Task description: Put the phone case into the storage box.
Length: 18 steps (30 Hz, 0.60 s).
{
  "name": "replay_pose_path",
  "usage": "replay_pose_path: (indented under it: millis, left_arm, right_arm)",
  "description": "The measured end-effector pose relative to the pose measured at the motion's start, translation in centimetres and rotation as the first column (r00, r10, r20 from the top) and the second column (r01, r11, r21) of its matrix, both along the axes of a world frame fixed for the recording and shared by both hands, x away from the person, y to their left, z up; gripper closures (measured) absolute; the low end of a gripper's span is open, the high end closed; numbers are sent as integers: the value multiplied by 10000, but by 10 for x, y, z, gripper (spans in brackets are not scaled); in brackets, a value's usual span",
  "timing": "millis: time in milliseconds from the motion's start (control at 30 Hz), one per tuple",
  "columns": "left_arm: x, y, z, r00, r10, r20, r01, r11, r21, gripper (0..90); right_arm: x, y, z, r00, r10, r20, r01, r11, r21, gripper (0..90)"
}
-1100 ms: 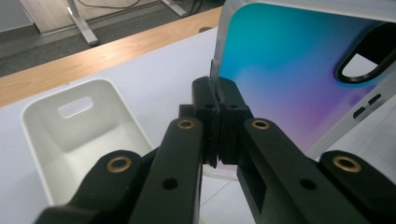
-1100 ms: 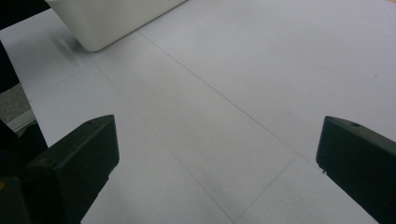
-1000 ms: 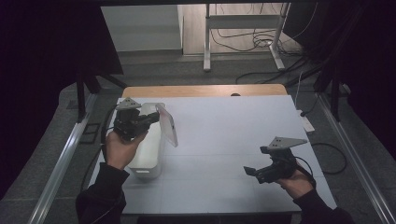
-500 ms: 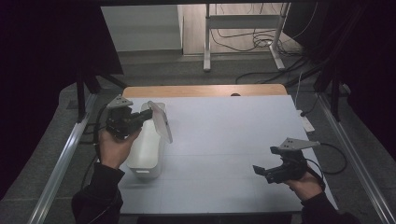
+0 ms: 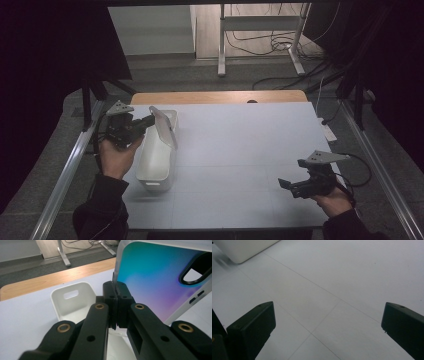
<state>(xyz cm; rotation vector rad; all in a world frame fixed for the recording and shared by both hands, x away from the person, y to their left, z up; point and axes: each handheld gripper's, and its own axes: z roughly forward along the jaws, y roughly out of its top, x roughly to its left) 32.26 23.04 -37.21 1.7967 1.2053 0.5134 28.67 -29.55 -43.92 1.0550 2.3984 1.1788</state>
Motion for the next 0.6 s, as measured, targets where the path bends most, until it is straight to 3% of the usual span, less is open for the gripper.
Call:
replay_pose_path:
  millis: [300, 600]
  left_arm:
    - [8, 14, -2, 9991, 426, -12, -426, 9990, -165, 883]
    - [26, 18, -10, 9975, 683, -199, -689, 9972, -297, 884]
  right_arm:
    - [-3, -10, -3, 9993, -358, -51, 358, 9993, -89, 0]
    - [-9, -19, -4, 9983, -580, -53, 580, 9983, -66, 0]
